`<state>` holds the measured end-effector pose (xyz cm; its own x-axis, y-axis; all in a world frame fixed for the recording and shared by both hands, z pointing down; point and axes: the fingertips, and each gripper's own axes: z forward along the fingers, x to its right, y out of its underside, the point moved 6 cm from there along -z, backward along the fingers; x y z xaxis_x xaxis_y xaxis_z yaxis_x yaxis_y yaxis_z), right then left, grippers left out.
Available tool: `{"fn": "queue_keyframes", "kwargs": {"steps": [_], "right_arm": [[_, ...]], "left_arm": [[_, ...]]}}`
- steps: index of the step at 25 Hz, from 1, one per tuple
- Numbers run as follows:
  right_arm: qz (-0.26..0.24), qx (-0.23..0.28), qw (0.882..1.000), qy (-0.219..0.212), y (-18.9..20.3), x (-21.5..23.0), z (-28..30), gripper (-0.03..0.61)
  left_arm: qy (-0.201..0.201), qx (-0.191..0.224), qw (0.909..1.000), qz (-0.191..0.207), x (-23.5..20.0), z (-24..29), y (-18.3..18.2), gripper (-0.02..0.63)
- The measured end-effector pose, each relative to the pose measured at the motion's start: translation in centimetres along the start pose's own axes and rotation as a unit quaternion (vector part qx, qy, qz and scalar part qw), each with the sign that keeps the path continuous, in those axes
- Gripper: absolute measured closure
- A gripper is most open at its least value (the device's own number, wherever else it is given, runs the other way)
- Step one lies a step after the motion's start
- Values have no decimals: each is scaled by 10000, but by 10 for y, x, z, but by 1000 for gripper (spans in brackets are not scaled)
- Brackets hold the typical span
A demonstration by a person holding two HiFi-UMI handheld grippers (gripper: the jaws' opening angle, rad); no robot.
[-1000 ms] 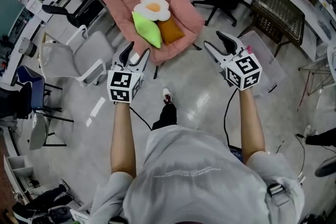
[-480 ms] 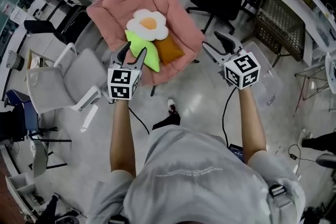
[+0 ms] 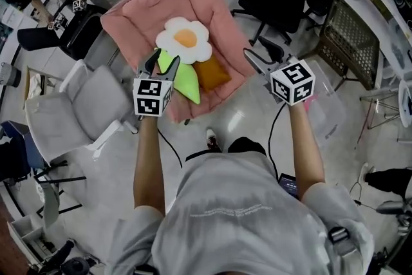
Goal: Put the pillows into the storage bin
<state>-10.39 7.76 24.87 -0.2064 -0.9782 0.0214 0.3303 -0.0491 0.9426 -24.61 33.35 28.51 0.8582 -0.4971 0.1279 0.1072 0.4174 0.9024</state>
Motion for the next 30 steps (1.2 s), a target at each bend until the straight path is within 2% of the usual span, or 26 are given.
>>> {"fn": "queue_keyframes", "kwargs": {"steps": [7,14,20,24,26,30], "right_arm": [[260,-583,9972,-394,25,35,79,326],[458,-1325,9842,-1085,80,88,192,325],[609,-2092,9583,-1848,135,120,296,325],[1037,-2439,9406,-2123,172,131,366,316],[1217,-2655,9294,-2256,191,132,394,292],[1208,-3082,9123,-2410,230,128,438,278]], "left_arm": [[-31,-602,9966,-562,-29,55,34,364],[-274,-1238,9847,-1198,-60,133,88,360],[-514,-2039,9599,-1856,-80,191,153,325],[-681,-2450,9388,-2323,-92,218,192,293],[-722,-2618,9273,-2574,-93,227,210,281],[-780,-2811,9067,-3045,-86,240,238,272]]}}
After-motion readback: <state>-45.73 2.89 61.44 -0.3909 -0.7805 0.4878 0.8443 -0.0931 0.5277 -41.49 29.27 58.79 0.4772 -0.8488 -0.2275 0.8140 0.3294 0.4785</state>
